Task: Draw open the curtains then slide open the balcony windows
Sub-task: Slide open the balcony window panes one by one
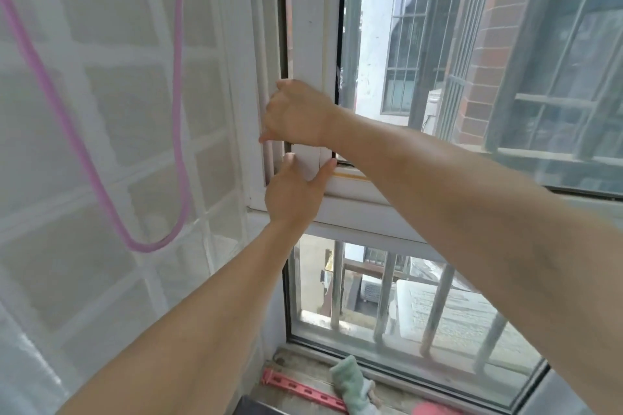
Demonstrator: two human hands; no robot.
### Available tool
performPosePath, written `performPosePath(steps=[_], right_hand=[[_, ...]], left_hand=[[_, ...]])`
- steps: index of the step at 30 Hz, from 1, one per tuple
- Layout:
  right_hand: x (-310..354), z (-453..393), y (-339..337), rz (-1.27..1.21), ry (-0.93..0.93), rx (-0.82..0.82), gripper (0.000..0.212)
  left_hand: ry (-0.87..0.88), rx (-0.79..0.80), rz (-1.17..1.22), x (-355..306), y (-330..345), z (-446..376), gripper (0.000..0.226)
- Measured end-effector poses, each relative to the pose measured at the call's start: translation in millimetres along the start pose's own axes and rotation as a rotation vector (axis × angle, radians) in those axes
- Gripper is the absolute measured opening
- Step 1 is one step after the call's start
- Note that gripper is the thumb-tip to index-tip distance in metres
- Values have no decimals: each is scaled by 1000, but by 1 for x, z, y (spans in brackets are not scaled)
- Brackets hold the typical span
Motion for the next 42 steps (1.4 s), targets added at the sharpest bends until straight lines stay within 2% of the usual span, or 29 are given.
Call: performPosePath(steps=[3,5,7,11,23,30,32,35,38,40,42], right_hand=[[-10,20,-4,36,102,-31,33],[-14,34,2,39,93,-78,32],[-17,53,-4,26,96,-157,32],[-24,100,-13,6,101,-206,30],[-49,226,-14,-90,148,-33,32],[-63,292,-22,-70,232,43,41],[-66,309,-19,-59,259,121,37],[-68,320,-14,-37,337,245,28],[-73,327,-4,50,407,445,16],[-74,330,2,187,374,592,23],[-75,335,13,323,283,864,39]], left_hand=[[6,9,-35,-11,12,10,78],[4,27,-46,-20,21,18,78],[10,57,-41,-30,30,27,71],[42,169,-46,-55,56,45,57],[182,445,-87,-130,134,108,40],[239,626,-1,-163,172,141,34],[348,716,-92,-167,183,146,46],[524,842,-422,-148,195,140,81],[473,828,-556,-125,196,112,104],[549,770,-661,-128,193,100,113],[629,724,-702,-136,192,97,116]])
Point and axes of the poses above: each hand's wrist, its own z-axis away from the middle knuckle, its own y-axis out of the palm, x = y × z, the point moved 9 cm from there along -z, towards the middle knuckle, and after that the axes turned 13 degrees about z, right-handed, at the moved point
